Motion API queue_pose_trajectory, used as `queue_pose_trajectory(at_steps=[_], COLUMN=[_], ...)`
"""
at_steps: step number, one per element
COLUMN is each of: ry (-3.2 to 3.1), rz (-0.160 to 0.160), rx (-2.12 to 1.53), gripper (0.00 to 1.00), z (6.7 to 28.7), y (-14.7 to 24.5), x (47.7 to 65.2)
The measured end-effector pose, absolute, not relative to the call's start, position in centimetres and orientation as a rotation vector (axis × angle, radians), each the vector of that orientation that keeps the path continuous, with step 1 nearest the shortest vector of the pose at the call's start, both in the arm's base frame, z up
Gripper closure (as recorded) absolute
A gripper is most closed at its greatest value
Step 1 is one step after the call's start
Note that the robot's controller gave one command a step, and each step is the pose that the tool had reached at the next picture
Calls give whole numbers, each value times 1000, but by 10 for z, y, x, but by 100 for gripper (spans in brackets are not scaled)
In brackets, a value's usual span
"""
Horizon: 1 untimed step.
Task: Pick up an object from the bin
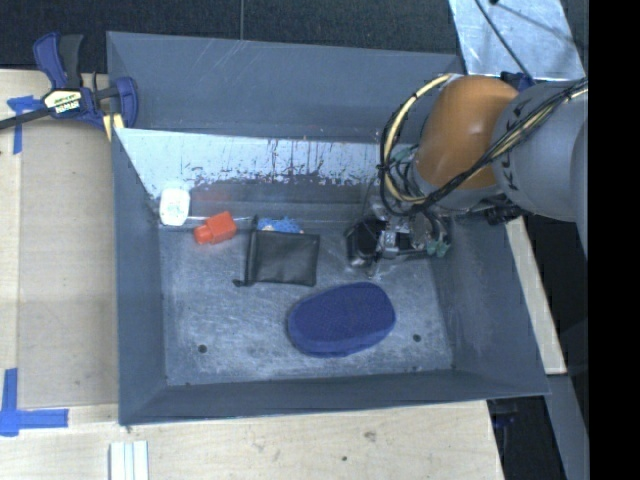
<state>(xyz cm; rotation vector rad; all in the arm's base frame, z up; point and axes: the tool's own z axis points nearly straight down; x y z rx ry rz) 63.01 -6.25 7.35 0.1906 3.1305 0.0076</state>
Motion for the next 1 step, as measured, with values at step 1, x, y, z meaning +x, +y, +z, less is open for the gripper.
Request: queue_pose_trajectory(at_steps=[1], ry=[3129], rz=[1], rx=[261], gripper=[100], z=[212], y=[-39], x=[608])
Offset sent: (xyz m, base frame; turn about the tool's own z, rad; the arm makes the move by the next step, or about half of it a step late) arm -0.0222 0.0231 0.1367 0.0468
